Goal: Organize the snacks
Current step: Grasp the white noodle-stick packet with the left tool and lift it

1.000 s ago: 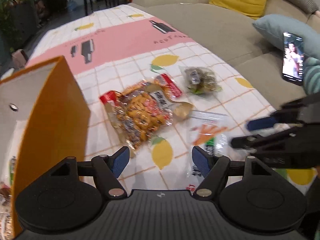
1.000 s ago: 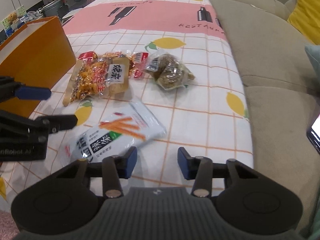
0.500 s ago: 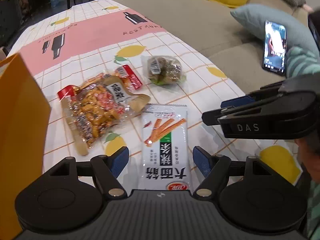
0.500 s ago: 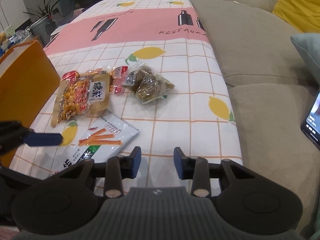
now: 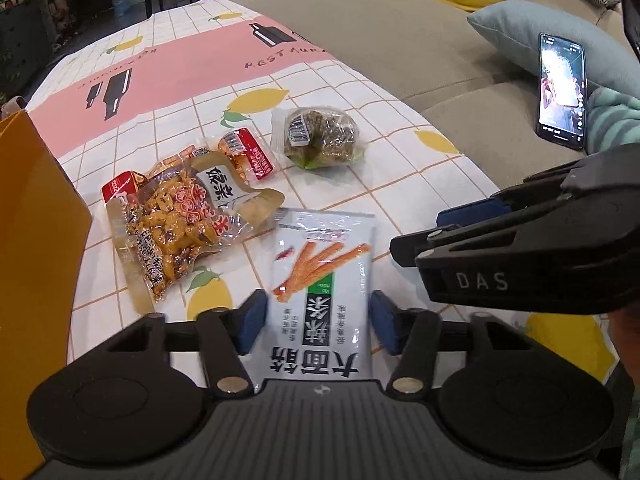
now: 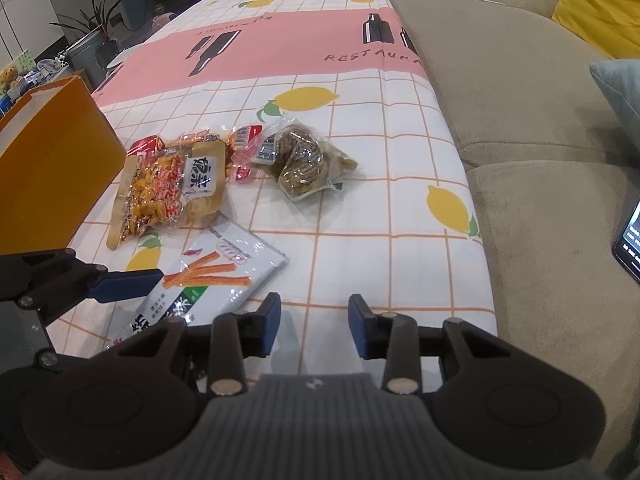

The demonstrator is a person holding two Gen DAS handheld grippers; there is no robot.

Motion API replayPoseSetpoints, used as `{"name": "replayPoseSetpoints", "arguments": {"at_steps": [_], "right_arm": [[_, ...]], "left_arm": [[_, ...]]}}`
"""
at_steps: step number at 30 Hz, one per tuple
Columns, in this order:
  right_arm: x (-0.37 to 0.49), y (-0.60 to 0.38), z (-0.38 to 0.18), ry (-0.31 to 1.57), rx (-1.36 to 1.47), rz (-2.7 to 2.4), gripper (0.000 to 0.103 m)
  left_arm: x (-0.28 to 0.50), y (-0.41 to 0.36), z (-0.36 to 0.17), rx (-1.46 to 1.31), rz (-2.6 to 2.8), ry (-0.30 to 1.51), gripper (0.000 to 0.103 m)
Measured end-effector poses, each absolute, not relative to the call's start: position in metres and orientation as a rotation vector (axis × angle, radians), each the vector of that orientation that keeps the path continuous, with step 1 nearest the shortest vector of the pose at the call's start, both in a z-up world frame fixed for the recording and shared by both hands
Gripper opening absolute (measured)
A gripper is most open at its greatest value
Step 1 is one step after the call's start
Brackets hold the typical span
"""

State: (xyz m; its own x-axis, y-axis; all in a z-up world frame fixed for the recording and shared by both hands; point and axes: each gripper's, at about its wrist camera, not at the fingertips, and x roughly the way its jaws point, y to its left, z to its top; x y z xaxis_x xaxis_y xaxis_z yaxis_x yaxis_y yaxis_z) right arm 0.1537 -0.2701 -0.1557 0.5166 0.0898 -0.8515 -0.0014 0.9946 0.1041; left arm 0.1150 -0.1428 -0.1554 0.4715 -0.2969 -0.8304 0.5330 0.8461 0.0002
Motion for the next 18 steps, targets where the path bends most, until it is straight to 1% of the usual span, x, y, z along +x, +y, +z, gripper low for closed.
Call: {"name": "replayPoseSetpoints", "arguments": {"at_steps": [7,18], "right_arm": [[0.153,-0.267,-0.157,1.025,0.077,0.06,0.038],[0.151,-0.253,-0.149,0.993,0.046,0.103,0.039]], "left_arm": [[0.114,-0.138,-0.154,0.268,-0.504,0.957,0.054],[0.114,-0.102,-0.124,0.164,-0.425,0.934,0.053]]}}
